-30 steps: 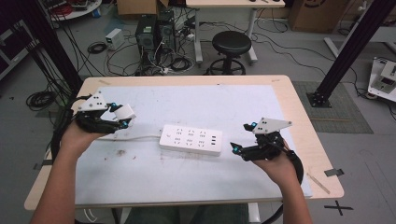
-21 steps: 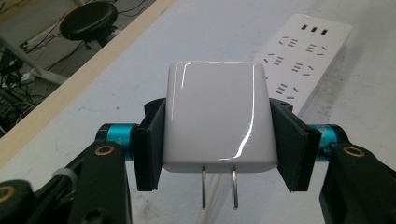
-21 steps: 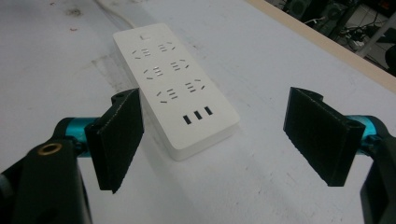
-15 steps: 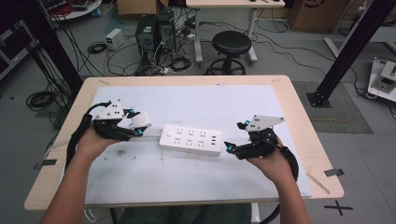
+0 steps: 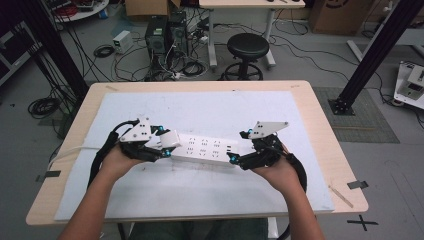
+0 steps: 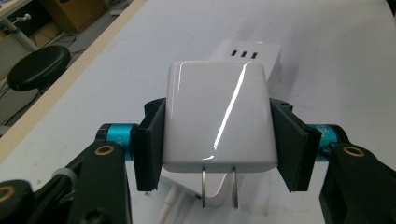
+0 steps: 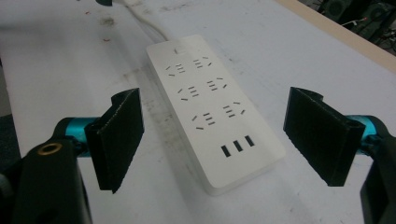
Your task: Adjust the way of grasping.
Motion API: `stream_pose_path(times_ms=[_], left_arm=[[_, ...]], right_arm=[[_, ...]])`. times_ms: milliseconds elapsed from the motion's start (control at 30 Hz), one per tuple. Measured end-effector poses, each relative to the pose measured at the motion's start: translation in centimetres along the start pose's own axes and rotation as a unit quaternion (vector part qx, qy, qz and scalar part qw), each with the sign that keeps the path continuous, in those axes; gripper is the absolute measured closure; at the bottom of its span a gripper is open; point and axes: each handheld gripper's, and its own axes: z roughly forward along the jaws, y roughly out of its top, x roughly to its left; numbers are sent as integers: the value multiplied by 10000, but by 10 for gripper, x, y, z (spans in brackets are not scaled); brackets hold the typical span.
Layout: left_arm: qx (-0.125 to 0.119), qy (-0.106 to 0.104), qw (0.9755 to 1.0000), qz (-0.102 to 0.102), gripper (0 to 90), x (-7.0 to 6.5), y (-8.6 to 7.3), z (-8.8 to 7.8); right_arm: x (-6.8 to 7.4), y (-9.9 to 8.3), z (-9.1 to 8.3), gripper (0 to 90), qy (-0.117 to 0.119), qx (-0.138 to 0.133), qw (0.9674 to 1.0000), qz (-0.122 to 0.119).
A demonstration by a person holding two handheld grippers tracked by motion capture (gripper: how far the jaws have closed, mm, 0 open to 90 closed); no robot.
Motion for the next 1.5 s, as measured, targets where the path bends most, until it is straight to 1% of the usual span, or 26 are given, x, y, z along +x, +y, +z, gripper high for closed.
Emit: stream_pose_path(times_ms=[200, 233, 267, 300, 433, 467, 500, 567, 667, 700, 767, 800, 833, 867, 900, 1000, 1033, 1133, 1167, 1200, 1233, 1267, 1300, 1367, 1400, 1500], left_arm=[[-94, -86, 9999, 88, 425, -9, 3, 12], [-150, -129, 9997, 146, 425, -14, 4, 18], [-150, -129, 9997, 146, 425, -14, 4, 18], [-197, -152, 9994, 231, 425, -17, 6, 21], [-271, -155, 9991, 304, 424, -22, 8, 26], [-271, -155, 9991, 304, 424, -22, 8, 26], [-324, -155, 9984, 448, 425, -30, 10, 34], [-328, -161, 9979, 542, 425, -34, 12, 38], [-323, -173, 9976, 593, 425, -35, 12, 40], [-361, -202, 9972, 623, 424, -40, 13, 44], [-361, -202, 9972, 623, 425, -40, 13, 44], [-427, -178, 9958, 796, 425, -47, 13, 48], [-427, -178, 9958, 796, 424, -47, 13, 48], [-462, -126, 9948, 900, 424, -49, 14, 50], [-471, -112, 9945, 932, 424, -51, 14, 50], [-512, -80, 9936, 1003, 425, -55, 15, 53], [-512, -80, 9936, 1003, 424, -55, 15, 53], [-539, -66, 9926, 1086, 425, -58, 17, 55], [-539, -66, 9926, 1086, 425, -58, 17, 55], [-539, -66, 9926, 1086, 425, -58, 17, 55], [-571, -71, 9911, 1200, 425, -62, 18, 57], [-572, -32, 9905, 1254, 424, -64, 19, 57], [-595, -21, 9896, 1309, 425, -65, 19, 58], [-595, -21, 9896, 1309, 424, -65, 19, 58], [-648, 41, 9882, 1388, 424, -67, 21, 57], [-695, 84, 9871, 1438, 424, -68, 21, 57]], right_arm=[[0, 1, 5, 209, 98, -7, 9999, 48], [1, 3, 9, 208, 178, -46, 9998, 85], [1, 3, 9, 208, 178, -46, 9998, 85], [2, 3, 11, 209, 228, -25, 9997, 122], [3, 4, 17, 208, 364, 6, 9991, 195], [3, 4, 19, 208, 448, -10, 9987, 237], [5, 5, 25, 208, 528, -3, 9982, 296], [6, 5, 29, 208, 617, -7, 9976, 308], [7, 5, 31, 208, 645, -9, 9973, 364], [8, 6, 36, 208, 799, -64, 9957, 466], [8, 6, 37, 208, 812, -78, 9955, 483], [9, 6, 40, 209, 914, -80, 9943, 545], [9, 6, 40, 209, 914, -80, 9943, 545], [10, 5, 42, 208, 889, -64, 9944, 563], [11, 5, 44, 209, 989, -90, 9931, 626], [13, 5, 49, 209, 1123, -137, 9908, 739], [13, 5, 49, 209, 1123, -137, 9908, 739], [13, 6, 54, 209, 1365, -238, 9856, 964], [13, 6, 54, 209, 1365, -238, 9856, 964], [14, 6, 55, 209, 1414, -264, 9846, 995], [14, 6, 55, 209, 1414, -264, 9846, 995], [14, 7, 59, 209, 1469, -246, 9831, 1065], [15, 7, 61, 209, 1482, -232, 9826, 1094], [15, 6, 62, 209, 1499, -213, 9823, 1106], [15, 5, 64, 210, 1588, -190, 9804, 1150], [14, 4, 66, 215, 1724, -242, 9766, 1262]])
